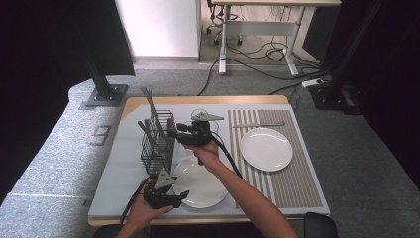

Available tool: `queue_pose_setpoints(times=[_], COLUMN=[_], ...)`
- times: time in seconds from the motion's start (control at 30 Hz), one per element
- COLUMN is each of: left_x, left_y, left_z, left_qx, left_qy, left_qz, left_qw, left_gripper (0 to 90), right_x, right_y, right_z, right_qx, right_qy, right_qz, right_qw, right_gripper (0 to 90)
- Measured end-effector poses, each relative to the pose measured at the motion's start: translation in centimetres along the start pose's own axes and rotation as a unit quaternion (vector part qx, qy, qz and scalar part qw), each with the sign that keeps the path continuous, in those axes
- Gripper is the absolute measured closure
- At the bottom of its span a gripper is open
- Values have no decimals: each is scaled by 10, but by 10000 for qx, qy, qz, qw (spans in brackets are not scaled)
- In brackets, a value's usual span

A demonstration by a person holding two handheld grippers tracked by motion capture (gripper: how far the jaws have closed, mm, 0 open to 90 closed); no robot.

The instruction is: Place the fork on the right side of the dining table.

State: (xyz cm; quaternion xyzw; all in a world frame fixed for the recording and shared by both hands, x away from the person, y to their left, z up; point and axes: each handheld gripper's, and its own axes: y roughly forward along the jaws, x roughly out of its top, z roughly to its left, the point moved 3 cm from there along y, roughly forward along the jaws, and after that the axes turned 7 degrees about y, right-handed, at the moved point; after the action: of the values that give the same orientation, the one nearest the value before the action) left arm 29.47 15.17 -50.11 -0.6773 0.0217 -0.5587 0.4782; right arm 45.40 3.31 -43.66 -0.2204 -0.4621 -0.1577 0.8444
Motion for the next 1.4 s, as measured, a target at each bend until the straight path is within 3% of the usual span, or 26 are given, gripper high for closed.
queue_pose_setpoints(times=[0.27, 0.77, 1.03, 1.27, 1.4], left_x=[0, 0, 1, 1, 1], left_y=[0, 0, 0, 0, 0], left_z=[0, 0, -1, 0, 0], left_qx=[9, 16, 11, 21, 11], left_qy=[-1, 12, 20, 6, 15], left_qz=[-19, -17, -18, -30, -19], left_qw=[10000, 10000, 10000, 10000, 10000], left_gripper=[320, 321, 321, 321, 321], right_x=[7, 10, 10, 15, 20], right_y=[9, 22, 18, 11, 1], right_z=[6, 6, 12, 17, 22], right_qx=[28, -6, 62, 154, 269], right_qy=[-125, -256, -557, -587, -449], right_qz=[25, 192, 122, -119, -327], right_qw=[9999, 9995, 9984, 9981, 9981], right_gripper=[556, 838, 863, 864, 864])
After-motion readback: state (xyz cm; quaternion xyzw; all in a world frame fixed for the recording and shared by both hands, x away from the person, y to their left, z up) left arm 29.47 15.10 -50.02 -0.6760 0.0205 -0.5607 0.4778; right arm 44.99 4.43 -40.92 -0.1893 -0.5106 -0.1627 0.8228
